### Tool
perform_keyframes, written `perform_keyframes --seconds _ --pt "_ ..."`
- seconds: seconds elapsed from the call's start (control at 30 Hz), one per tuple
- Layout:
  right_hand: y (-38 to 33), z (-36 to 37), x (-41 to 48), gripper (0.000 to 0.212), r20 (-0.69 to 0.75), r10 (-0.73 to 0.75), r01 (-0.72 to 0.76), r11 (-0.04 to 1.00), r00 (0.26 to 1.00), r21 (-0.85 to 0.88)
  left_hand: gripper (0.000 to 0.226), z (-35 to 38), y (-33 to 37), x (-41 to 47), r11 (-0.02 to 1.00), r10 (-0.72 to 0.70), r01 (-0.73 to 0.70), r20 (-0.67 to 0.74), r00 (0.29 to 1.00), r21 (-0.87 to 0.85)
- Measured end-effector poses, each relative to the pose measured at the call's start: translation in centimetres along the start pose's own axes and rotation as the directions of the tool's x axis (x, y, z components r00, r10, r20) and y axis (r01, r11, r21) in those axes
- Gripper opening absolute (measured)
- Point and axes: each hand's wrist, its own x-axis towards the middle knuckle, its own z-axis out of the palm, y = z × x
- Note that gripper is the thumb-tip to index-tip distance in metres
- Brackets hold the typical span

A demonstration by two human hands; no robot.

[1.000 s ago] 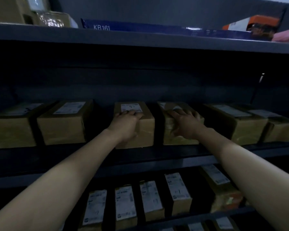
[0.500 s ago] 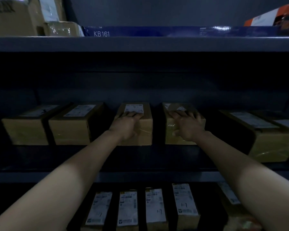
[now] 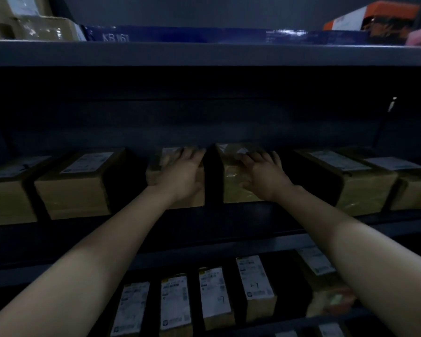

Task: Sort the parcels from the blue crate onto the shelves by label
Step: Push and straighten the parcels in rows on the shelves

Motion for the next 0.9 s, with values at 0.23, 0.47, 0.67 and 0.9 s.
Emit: perform_keyframes --seconds 0.23,0.47,0.67,0.9 --pt "7.3 -3.7 -5.5 0.065 -0.123 0.116 -0.124 0.990 0.986 -0.061 0.065 -1.0 12.0 1.8 0.943 0.274 -0.312 -0.264 0.925 -0.117" --pt "19.1 -6.4 -11.7 0.060 -0.073 0.371 -0.374 0.927 0.926 -0.018 0.062 0.8 23.9 4.6 0.855 0.439 -0.477 -0.206 0.875 -0.203" --pt "29.1 -4.5 -13.4 0.072 0.160 0.386 -0.379 0.922 0.909 -0.072 0.082 3.6 31.7 8.0 0.924 0.382 -0.379 0.093 0.919 -0.055" --pt "35.9 -1.7 -10.8 0.081 0.309 0.225 -0.210 0.974 0.924 -0.081 0.081 5.2 34.4 11.2 0.978 0.200 -0.208 0.186 0.962 0.026"
